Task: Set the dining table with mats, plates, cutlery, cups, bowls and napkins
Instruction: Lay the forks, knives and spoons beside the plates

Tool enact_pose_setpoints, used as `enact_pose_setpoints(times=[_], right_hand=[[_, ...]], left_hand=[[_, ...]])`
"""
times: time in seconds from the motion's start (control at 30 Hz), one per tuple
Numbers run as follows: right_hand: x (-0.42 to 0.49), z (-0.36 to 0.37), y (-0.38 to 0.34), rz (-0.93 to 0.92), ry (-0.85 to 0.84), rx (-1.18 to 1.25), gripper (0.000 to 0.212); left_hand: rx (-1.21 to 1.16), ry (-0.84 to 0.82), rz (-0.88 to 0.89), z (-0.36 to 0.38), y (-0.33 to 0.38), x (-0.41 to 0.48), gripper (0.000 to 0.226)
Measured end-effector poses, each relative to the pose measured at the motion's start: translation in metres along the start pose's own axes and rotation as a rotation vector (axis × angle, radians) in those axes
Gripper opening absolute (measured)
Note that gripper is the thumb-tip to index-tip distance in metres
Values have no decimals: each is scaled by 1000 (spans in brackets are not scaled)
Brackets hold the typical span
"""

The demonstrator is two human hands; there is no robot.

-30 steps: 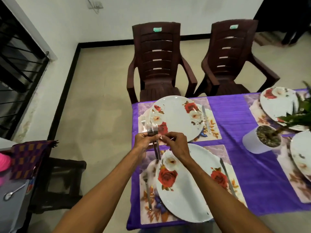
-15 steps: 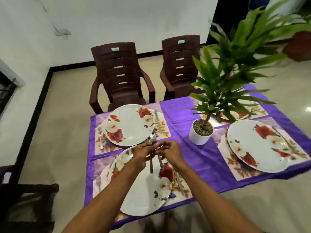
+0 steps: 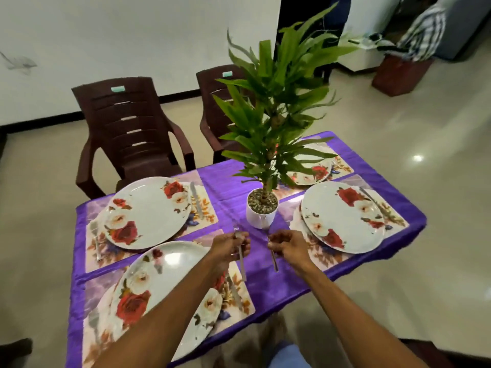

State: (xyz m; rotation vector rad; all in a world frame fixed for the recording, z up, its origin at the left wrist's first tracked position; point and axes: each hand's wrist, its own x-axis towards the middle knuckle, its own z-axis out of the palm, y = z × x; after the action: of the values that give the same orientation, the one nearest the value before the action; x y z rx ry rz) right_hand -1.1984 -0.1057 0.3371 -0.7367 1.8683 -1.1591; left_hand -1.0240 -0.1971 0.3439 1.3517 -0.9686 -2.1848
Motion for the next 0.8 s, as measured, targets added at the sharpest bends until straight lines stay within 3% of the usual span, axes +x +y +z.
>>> enact_pose_setpoints(times=[0.33, 0.47, 0.63, 0.8], right_hand=[[88, -110, 69, 34, 84, -407, 9], [96, -110, 91, 20, 18, -527, 5], [99, -101, 97, -94, 19, -629, 16], [108, -97, 99, -194, -16, -749, 17]], left_hand=[[31, -5, -49, 101, -25, 67, 14], [41, 46, -59, 134, -27, 82, 15], [37, 155, -70, 152, -25, 95, 17], [22, 165, -89, 153, -26, 105, 18]])
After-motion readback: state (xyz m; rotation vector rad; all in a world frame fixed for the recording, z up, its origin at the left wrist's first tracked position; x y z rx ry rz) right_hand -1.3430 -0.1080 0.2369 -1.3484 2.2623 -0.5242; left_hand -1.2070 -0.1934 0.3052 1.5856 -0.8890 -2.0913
